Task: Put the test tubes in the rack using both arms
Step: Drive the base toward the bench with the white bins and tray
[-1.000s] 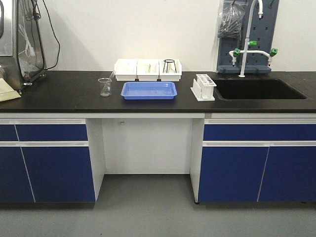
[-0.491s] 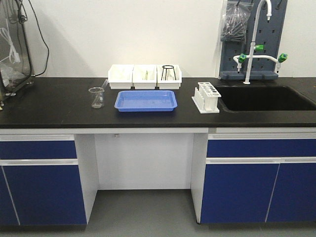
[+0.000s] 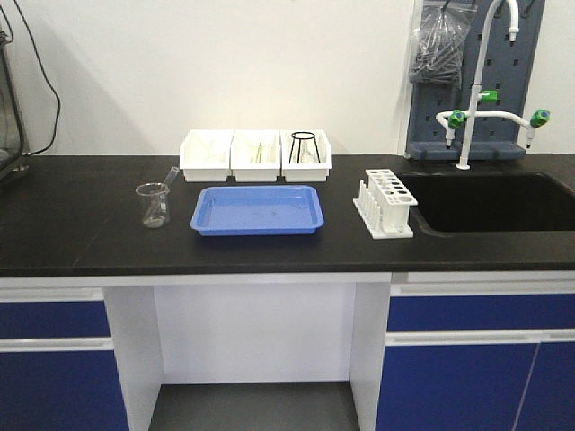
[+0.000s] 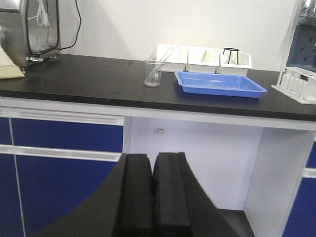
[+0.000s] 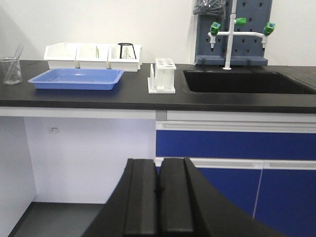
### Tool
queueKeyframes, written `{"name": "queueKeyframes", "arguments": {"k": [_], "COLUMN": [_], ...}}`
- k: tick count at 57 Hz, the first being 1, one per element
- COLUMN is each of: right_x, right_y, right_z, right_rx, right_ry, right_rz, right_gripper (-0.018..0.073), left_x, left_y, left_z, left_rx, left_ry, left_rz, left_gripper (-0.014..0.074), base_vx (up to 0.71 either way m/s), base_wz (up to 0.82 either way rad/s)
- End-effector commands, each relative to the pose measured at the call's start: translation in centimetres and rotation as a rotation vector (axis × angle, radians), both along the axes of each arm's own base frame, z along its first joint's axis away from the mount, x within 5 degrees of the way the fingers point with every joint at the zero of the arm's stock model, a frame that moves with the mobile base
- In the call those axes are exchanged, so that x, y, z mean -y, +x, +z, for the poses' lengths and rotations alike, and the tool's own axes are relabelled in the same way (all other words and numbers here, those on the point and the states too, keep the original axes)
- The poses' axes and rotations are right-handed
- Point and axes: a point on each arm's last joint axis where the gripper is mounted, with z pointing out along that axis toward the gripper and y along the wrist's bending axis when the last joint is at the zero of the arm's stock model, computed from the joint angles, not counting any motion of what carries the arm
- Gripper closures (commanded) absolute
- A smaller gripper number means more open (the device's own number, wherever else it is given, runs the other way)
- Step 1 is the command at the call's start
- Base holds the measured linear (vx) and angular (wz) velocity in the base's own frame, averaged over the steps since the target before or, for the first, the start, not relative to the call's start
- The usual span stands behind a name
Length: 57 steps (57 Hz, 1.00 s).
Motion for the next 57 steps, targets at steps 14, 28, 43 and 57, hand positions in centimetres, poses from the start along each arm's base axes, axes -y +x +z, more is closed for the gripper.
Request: {"name": "queueKeyframes", "arguments": {"k": [14, 28, 43, 57], "right_x": [-0.08, -0.08, -0.08, -0.08], "right_y": [-0.03, -0.03, -0.03, -0.03], "right_z": [0.37, 0.37, 0.37, 0.37], "right_rx": [0.078, 0.078, 0.078, 0.078], "right_ry": [-0.006, -0.006, -0.006, -0.006], "right_rz": [0.007, 0.007, 0.007, 0.007], "right_gripper": [0.0568, 0.0568, 0.0568, 0.0568], "left_x": [0.13, 0.13, 0.13, 0.13], "left_y": [-0.25, -0.25, -0.25, -0.25], "left_z": [1.69, 1.69, 1.69, 1.69], "left_rx": [0.116, 0.116, 0.116, 0.116], "left_ry": [-0.007, -0.007, -0.007, -0.007], "left_rz": [-0.017, -0.017, -0.017, -0.017], "left_gripper": [0.0601, 0.0601, 0.0601, 0.0601], "base_vx": [0.45, 0.45, 0.43, 0.4], "base_wz": [0.0, 0.0, -0.01, -0.01]}}
